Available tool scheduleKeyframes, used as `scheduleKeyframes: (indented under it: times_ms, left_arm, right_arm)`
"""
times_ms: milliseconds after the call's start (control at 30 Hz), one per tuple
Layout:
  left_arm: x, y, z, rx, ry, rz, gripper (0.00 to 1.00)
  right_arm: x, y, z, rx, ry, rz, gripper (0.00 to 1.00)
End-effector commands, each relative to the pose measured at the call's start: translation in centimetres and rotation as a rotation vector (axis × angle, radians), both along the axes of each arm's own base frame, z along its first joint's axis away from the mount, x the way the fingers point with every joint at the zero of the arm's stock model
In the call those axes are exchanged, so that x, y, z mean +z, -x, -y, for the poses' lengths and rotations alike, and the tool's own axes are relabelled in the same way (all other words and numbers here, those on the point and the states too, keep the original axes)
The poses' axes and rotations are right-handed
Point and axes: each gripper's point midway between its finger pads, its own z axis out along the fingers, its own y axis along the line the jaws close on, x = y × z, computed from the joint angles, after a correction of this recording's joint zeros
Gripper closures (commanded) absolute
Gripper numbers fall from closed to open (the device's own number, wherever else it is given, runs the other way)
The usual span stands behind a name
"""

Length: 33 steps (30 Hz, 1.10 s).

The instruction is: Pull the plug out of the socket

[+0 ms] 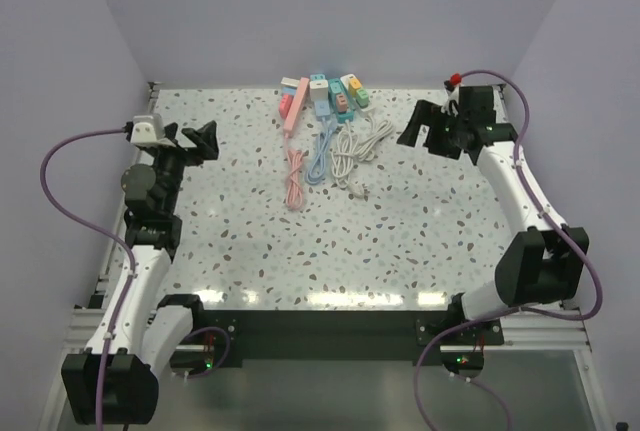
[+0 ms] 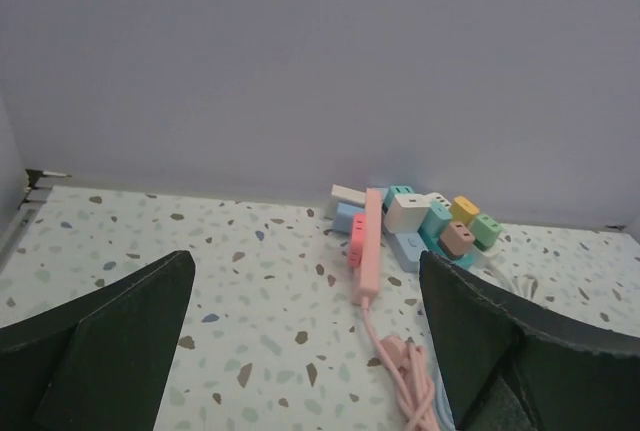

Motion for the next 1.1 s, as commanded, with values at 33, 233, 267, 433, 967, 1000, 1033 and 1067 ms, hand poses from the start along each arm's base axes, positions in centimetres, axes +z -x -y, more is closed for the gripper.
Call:
scheduleKeyframes:
  times_ms: [33, 233, 267, 433, 967, 1000, 1033, 1067]
  left_arm:
    - [-0.9, 0.6, 2.3, -0.115, 0.175, -0.113, 0.0]
    - [-0.7, -0.1, 4.8, -0.259, 0.153, -0.174, 0.0]
    - [-0.7, 0.0, 5.4, -0.293, 0.147, -0.187, 0.0]
    - [-1.1, 0.3, 6.6, -0.364, 0.158, -0.236, 0.0]
    - [-3.6, 1.7, 6.0, -0.32, 0.208, -0.29, 0.0]
    - [-3.6, 1.6, 6.0, -0.315, 0.212, -0.286, 0.0]
    - [-3.6, 1.6, 5.9, -0.313, 0.214, -0.284, 0.0]
    - [-3.7, 1.6, 5.9, -0.308, 0.22, -0.285, 0.0]
  right_arm:
    - [1.5, -1.5, -1.3, 0.085, 0.012, 0.015, 0.02]
    - [2.3, -5.6, -0.9, 0.054, 0.309, 0.076, 0.02]
    - [0.8, -6.2, -1.5, 0.068, 0.364, 0.039, 0.02]
    - [-0.1, -11.1, -2.6, 0.079, 0.469, 0.104, 0.02]
    - [-8.1, -21.8, -8.5, 0.232, 0.531, 0.345, 0.02]
    - [-8.1, -22.5, -8.1, 0.201, 0.544, 0.351, 0.02]
    - [-9.7, -22.9, -8.1, 0.188, 0.545, 0.331, 0.02]
    - [-10.2, -23.2, -8.2, 0.183, 0.539, 0.329, 0.02]
